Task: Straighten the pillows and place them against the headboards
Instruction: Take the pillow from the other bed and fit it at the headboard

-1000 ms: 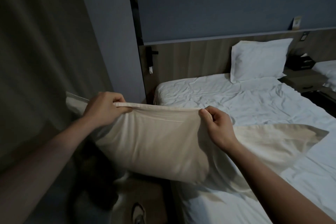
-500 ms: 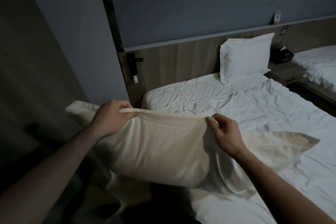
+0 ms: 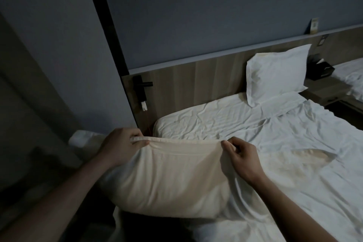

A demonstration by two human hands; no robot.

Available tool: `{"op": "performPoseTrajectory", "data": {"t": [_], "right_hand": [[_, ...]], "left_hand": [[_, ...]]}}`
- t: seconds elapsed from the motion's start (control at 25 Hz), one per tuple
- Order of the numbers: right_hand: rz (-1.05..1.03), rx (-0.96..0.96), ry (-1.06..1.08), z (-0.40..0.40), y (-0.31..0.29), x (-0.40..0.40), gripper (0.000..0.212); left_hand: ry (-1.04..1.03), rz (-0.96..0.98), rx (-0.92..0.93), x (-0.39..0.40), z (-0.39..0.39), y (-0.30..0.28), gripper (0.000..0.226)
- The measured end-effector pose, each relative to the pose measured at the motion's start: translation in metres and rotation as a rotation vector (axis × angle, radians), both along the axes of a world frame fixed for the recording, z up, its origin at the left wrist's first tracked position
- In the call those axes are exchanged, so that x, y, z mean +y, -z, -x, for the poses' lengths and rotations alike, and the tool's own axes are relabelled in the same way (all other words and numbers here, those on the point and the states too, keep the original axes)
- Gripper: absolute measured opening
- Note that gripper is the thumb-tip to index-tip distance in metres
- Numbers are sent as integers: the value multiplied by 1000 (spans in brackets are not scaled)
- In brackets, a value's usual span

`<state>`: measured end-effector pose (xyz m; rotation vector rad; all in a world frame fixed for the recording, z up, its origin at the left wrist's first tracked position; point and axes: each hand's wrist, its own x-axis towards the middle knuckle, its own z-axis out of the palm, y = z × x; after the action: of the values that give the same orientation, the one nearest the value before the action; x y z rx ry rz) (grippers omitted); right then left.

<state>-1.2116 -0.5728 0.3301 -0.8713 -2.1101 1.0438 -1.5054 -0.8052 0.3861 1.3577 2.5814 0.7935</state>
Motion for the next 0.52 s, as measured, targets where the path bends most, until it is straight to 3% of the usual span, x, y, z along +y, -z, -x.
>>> {"op": "performPoseTrajectory", "data": {"t": [0.52], "right_hand": [[-29,-43,52,116,4,116,40]], "left_hand": [[47,-76,-116,115,126,7,24]]}}
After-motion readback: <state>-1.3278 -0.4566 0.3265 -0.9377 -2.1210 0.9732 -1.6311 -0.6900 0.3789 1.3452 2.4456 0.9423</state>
